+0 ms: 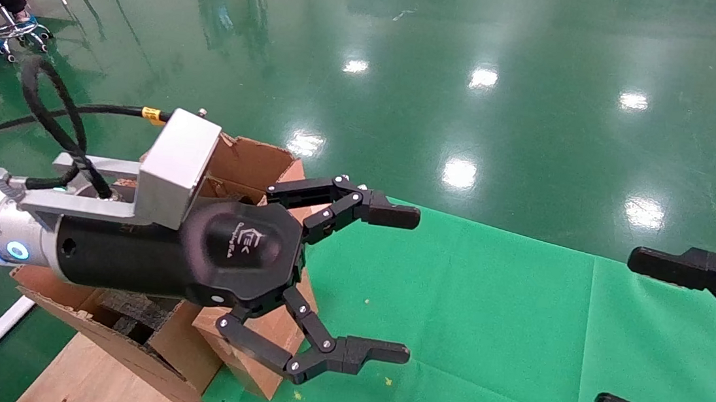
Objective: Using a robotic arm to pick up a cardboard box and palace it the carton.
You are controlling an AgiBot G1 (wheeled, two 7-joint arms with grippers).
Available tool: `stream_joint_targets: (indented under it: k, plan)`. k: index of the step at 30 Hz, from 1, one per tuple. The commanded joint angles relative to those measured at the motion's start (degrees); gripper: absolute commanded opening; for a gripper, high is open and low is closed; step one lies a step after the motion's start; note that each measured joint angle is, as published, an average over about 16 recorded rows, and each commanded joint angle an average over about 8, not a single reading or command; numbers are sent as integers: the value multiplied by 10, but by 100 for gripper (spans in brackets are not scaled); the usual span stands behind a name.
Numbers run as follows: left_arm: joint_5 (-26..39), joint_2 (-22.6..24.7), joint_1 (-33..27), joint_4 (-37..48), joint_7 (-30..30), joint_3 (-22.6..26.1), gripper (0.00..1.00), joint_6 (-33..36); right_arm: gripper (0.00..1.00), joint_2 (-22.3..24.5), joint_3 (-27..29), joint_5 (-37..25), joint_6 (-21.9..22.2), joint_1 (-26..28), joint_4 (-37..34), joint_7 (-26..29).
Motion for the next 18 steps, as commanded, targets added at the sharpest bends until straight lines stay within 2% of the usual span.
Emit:
stream_joint_targets:
  k: [1, 11, 13, 18]
  plan:
    - [0, 0, 0, 0, 0, 0, 100, 0, 100, 0, 0, 0, 0, 0, 0, 0]
    - [0, 0, 0, 0, 0, 0, 100, 0, 99, 0, 0, 0, 0, 0, 0, 0]
    - [2, -1, 0, -1, 0, 1, 100, 0, 82, 0, 0, 0, 0, 0, 0, 0]
    - [35, -8, -14, -9, -7, 12, 100, -3, 20, 0, 0, 0, 0, 0, 0, 0]
